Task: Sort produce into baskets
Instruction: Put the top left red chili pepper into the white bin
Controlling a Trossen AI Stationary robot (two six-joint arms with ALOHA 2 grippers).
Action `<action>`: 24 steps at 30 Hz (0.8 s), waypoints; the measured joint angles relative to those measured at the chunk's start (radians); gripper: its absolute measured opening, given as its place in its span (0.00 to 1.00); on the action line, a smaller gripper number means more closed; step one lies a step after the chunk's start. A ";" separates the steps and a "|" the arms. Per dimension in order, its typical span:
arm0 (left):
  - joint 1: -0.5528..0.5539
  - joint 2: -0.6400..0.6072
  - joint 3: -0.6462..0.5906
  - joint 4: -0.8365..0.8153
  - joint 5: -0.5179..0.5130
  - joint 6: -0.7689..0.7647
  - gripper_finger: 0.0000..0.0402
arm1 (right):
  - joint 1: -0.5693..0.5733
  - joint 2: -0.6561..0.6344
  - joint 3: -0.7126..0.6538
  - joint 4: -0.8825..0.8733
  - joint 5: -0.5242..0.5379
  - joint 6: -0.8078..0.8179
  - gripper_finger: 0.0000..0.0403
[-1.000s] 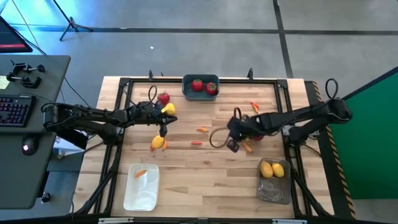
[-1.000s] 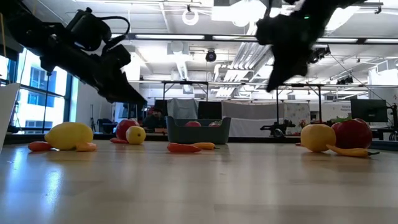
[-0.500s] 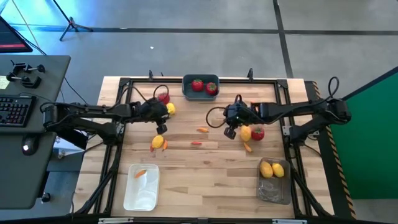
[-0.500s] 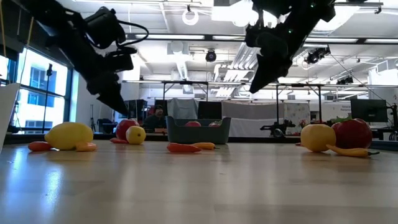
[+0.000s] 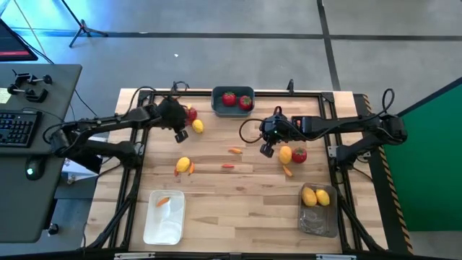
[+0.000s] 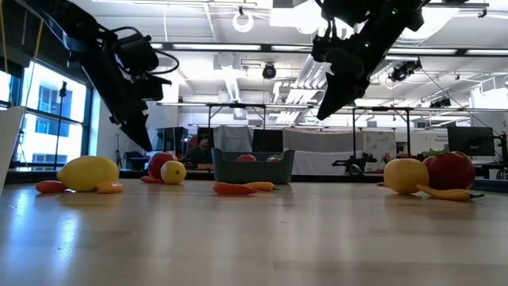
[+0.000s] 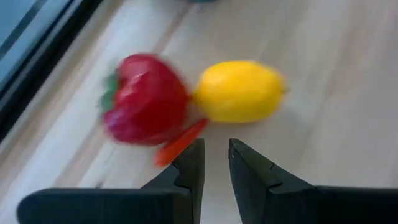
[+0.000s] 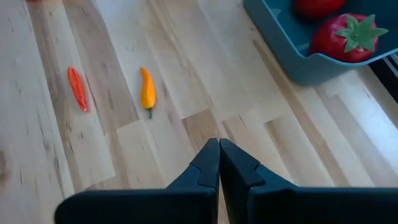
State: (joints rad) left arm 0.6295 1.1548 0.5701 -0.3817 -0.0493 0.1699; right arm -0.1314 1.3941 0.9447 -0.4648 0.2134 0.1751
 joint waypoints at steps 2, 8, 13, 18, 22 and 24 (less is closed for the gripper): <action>0.025 0.015 0.000 -0.012 -0.008 0.000 0.15 | 0.000 0.000 0.000 0.000 0.000 0.000 0.00; 0.045 0.102 0.000 -0.009 0.005 -0.009 0.26 | 0.000 0.000 0.000 0.006 0.000 0.000 0.00; 0.045 0.179 0.000 0.062 -0.033 -0.008 0.39 | 0.000 0.000 0.000 0.006 0.000 0.000 0.00; 0.063 0.236 0.000 0.133 -0.067 0.050 0.46 | 0.000 0.000 0.000 0.006 0.000 -0.001 0.00; 0.087 0.272 0.000 0.155 -0.068 0.094 0.47 | 0.000 0.000 0.000 0.006 0.001 -0.001 0.00; 0.097 0.287 0.000 0.158 -0.066 0.107 0.47 | 0.000 0.000 0.000 0.006 0.001 -0.001 0.00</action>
State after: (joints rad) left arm 0.7267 1.4420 0.5705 -0.2240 -0.1157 0.2774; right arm -0.1314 1.3941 0.9447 -0.4591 0.2142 0.1742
